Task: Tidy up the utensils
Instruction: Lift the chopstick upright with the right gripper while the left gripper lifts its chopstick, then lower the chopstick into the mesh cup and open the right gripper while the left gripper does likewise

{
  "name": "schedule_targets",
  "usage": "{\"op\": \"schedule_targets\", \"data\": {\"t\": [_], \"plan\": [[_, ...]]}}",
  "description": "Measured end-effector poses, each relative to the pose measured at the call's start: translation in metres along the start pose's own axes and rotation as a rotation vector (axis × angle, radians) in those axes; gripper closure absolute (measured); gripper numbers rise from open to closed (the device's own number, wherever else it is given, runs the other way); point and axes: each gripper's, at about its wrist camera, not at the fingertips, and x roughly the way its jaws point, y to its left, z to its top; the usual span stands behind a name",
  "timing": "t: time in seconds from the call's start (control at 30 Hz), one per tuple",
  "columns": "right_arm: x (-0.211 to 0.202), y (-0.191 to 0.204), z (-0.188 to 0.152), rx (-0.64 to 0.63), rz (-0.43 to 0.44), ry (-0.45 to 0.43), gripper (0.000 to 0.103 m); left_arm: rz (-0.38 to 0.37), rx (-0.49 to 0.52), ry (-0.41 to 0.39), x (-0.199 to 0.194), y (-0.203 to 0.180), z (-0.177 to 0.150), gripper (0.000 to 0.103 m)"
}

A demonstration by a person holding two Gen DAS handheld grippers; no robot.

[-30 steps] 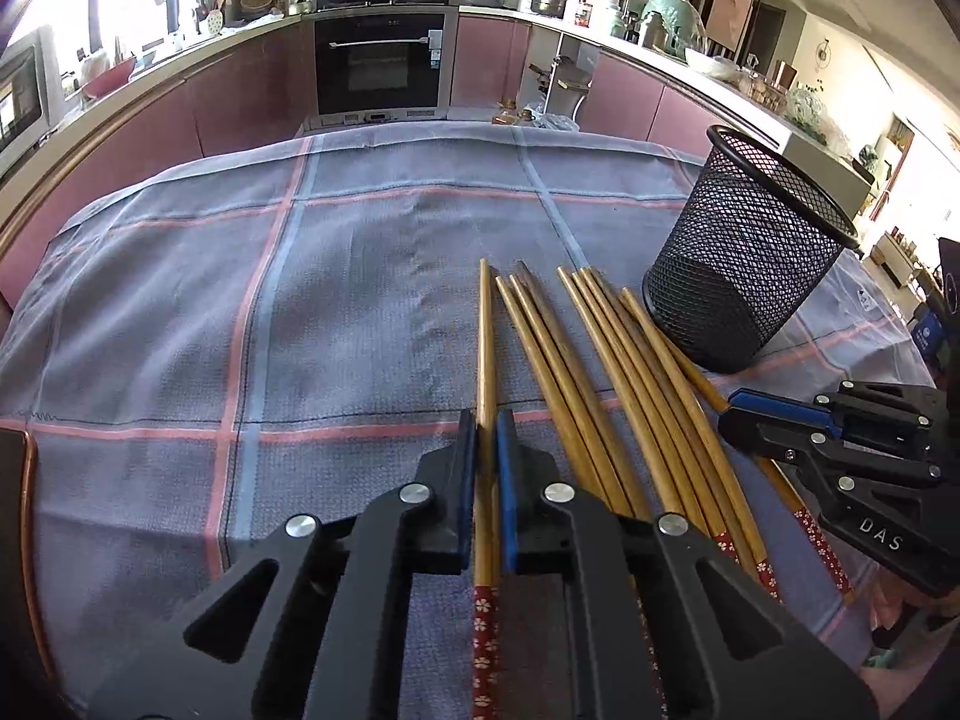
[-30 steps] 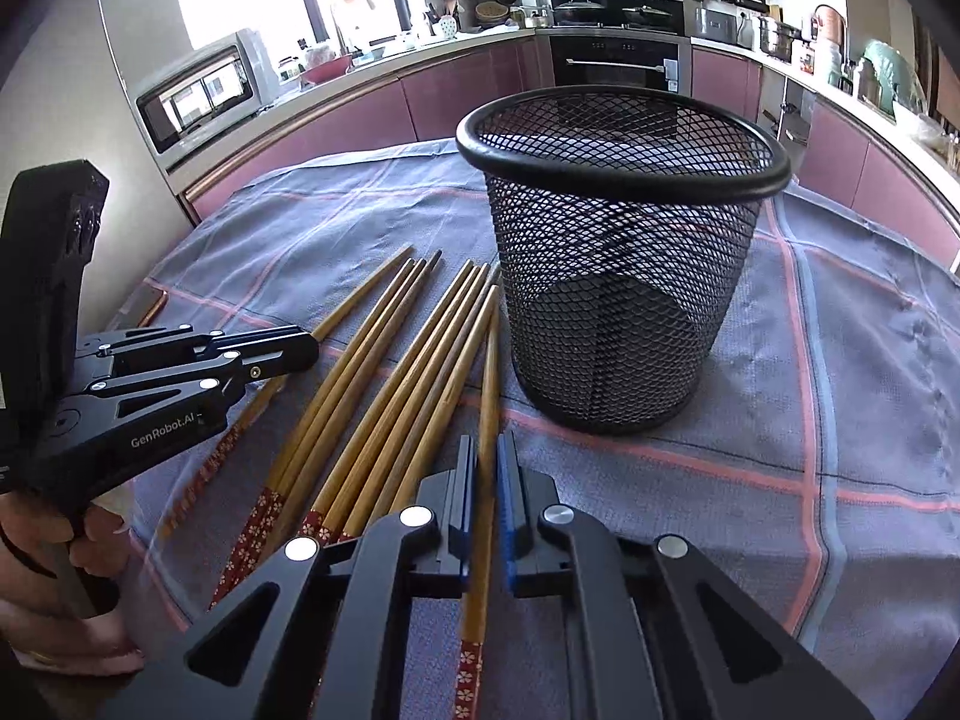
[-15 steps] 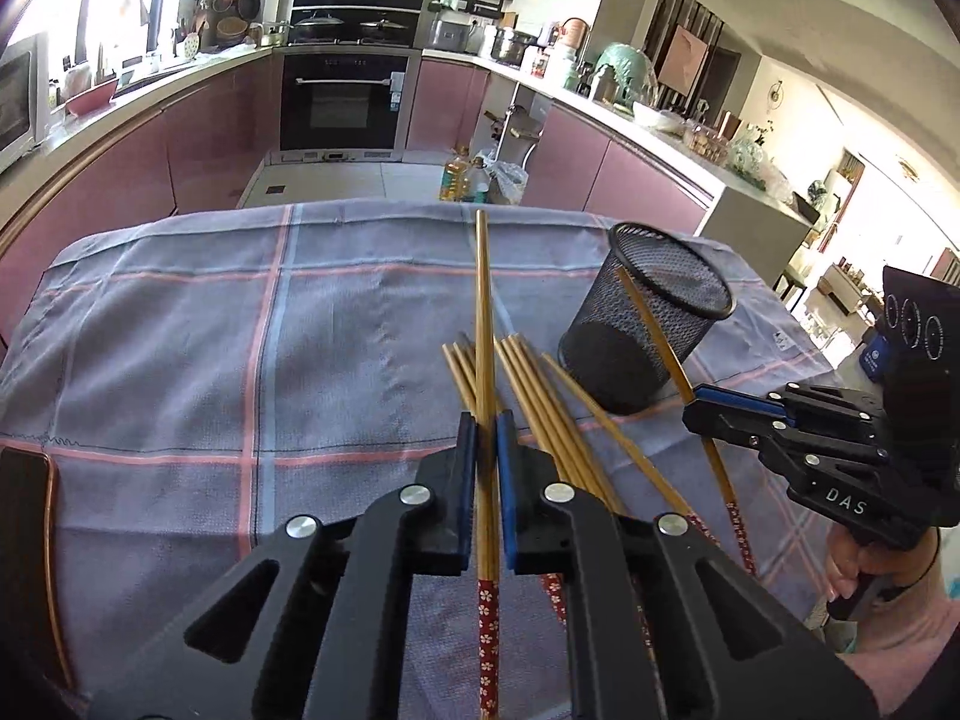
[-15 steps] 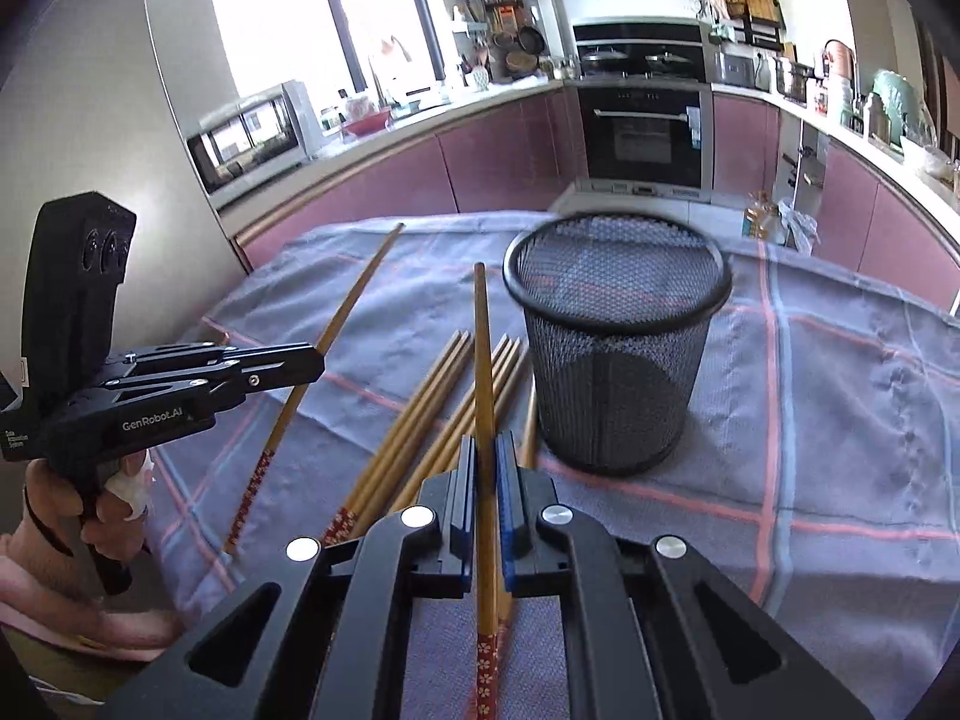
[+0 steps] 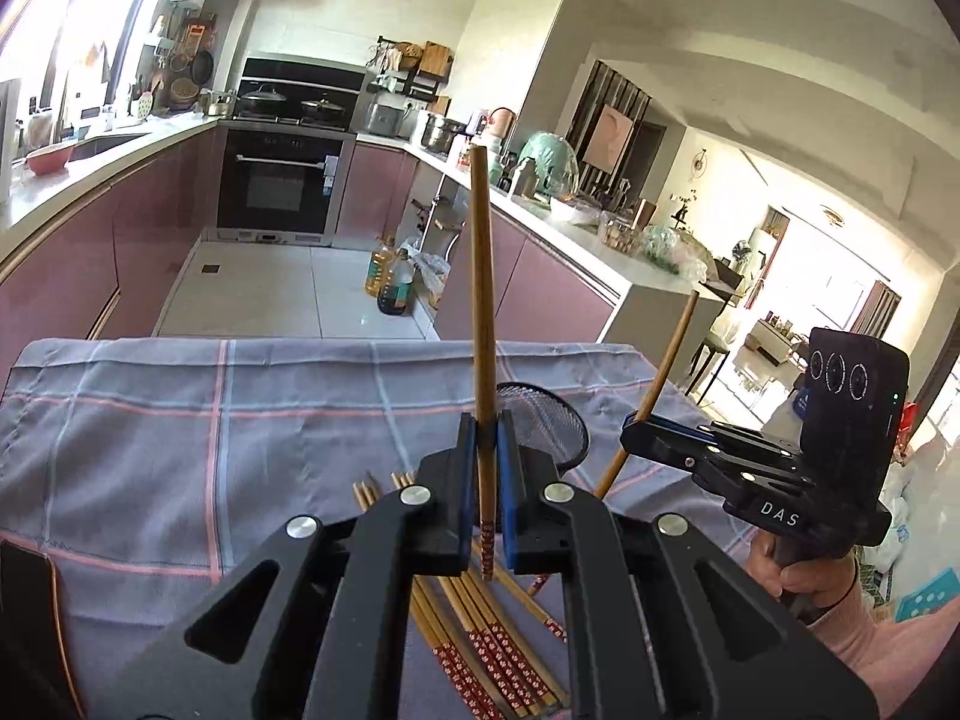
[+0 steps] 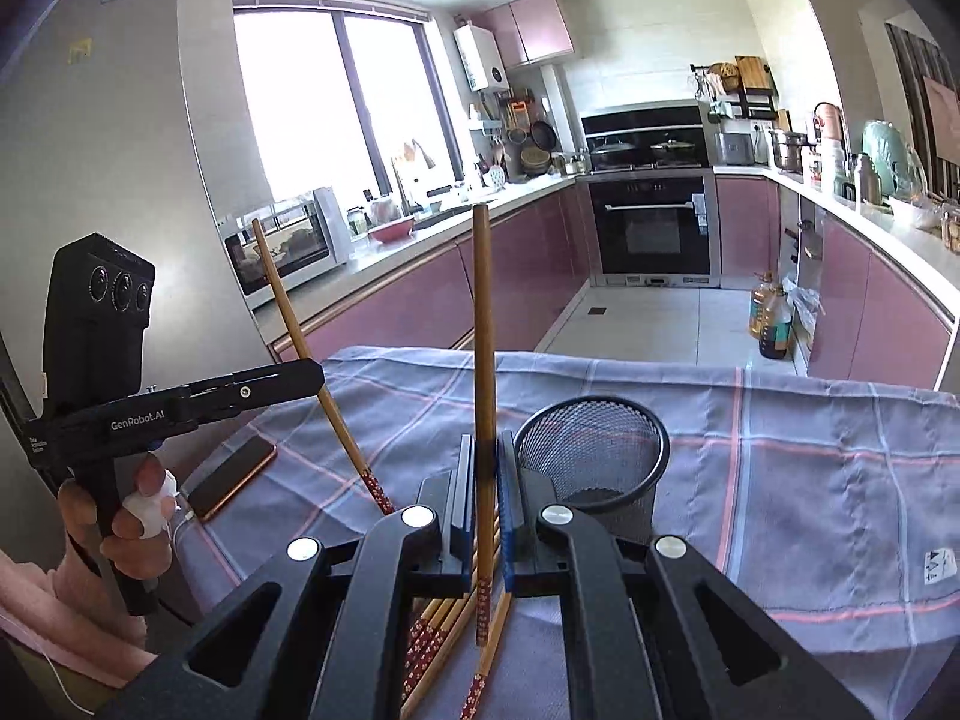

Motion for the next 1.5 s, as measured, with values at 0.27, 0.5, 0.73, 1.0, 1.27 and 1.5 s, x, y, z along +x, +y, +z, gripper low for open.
{"op": "schedule_targets", "data": {"t": [0.27,0.5,0.73,1.0,1.27,1.5], "plan": [[-0.018,-0.006,0.04,-0.023,-0.004,-0.089,0.097,-0.026,0.033,-0.068,0.002,-0.023,0.04,0.095],[-0.024,-0.015,0.068,-0.047,-0.047,-0.157,0.097,-0.035,0.07,-0.092,0.02,-0.042,0.067,0.095],[0.002,-0.026,0.068,-0.06,-0.104,-0.096,0.097,-0.004,0.112,-0.025,0.058,-0.054,0.069,0.095],[0.038,-0.034,0.05,-0.051,-0.109,0.058,0.097,0.014,0.141,0.104,0.105,-0.056,0.045,0.095],[0.064,-0.042,0.04,-0.023,-0.116,0.157,0.097,0.03,0.152,0.174,0.14,-0.043,0.028,0.095],[0.076,-0.045,0.045,0.008,-0.13,0.163,0.097,0.039,0.154,0.193,0.152,-0.041,0.034,0.095]]}}
